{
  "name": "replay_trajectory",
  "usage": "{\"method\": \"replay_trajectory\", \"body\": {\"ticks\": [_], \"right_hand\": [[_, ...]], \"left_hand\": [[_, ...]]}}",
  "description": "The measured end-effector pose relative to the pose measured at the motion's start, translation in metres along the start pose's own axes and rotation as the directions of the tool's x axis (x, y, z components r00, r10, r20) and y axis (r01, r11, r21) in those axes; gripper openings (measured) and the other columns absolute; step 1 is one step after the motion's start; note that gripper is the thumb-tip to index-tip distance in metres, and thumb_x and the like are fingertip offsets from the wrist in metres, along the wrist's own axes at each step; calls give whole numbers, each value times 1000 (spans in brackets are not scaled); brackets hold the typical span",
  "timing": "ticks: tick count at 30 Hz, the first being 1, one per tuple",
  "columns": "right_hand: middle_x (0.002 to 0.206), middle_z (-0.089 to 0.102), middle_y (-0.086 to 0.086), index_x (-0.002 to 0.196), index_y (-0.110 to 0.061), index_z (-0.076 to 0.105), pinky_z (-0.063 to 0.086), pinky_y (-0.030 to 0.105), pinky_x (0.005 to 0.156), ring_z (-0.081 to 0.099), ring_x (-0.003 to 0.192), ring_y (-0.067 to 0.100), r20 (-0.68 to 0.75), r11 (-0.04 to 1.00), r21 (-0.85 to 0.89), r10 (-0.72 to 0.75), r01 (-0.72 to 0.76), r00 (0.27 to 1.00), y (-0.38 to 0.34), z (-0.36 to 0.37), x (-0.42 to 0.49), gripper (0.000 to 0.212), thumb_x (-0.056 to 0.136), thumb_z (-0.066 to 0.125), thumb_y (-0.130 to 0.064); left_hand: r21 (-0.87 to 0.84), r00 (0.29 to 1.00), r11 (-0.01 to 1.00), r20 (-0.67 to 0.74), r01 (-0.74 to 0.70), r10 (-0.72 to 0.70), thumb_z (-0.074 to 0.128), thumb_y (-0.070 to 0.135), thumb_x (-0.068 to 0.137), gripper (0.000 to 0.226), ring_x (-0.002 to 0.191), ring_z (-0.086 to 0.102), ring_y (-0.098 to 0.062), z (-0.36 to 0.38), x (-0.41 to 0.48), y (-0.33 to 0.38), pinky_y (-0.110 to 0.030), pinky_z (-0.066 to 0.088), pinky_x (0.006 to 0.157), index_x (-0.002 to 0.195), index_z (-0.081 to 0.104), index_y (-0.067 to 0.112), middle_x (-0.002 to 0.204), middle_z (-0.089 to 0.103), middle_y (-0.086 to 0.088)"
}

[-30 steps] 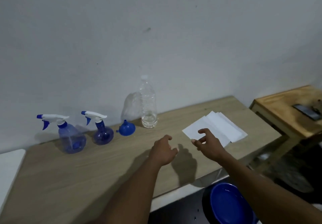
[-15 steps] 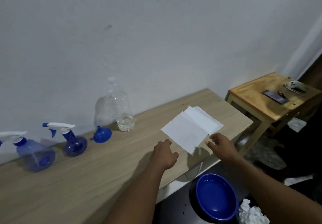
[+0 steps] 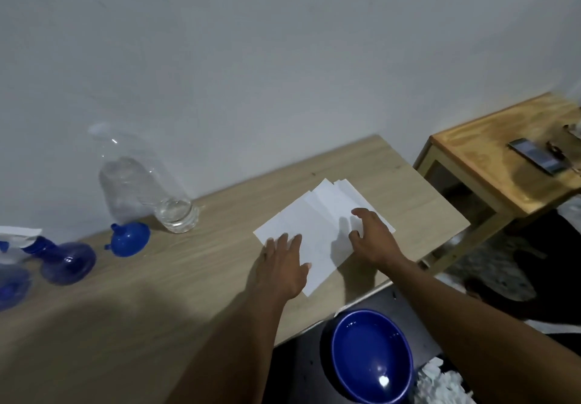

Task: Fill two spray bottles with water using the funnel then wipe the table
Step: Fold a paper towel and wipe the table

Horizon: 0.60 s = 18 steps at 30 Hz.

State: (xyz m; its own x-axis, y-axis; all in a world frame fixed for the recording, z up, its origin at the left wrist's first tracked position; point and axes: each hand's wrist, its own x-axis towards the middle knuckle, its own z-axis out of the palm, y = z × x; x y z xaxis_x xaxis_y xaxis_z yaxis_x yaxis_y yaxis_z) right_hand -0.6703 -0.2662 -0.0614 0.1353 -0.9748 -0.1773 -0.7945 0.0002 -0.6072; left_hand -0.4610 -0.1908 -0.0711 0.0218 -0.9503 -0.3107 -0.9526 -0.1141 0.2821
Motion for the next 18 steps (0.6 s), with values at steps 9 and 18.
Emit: {"method": "replay_trajectory", "body": {"ticks": [9,18], "right_hand": [[153,43,7,148,-15,36,39,42,110,44,137,28,64,1000,3,-18,18,998,9,1,12,57,98,54,-35],[145,53,10,141,-12,47,42,45,108,50,131,31,-3,991,-113,-67,67,998,3,2,14,49,96,54,-29]], "left_hand": [[41,979,999,-205,-9,17,49,31,98,20,114,52,-20,8,12,-18,-34,49,91,115,57,25,117,52,2],[29,945,997,-322,70,-57,42,33,93,18,94,62,-21,-4,1,-46,-39,52,79,101,59,31,100,61,7]]}}
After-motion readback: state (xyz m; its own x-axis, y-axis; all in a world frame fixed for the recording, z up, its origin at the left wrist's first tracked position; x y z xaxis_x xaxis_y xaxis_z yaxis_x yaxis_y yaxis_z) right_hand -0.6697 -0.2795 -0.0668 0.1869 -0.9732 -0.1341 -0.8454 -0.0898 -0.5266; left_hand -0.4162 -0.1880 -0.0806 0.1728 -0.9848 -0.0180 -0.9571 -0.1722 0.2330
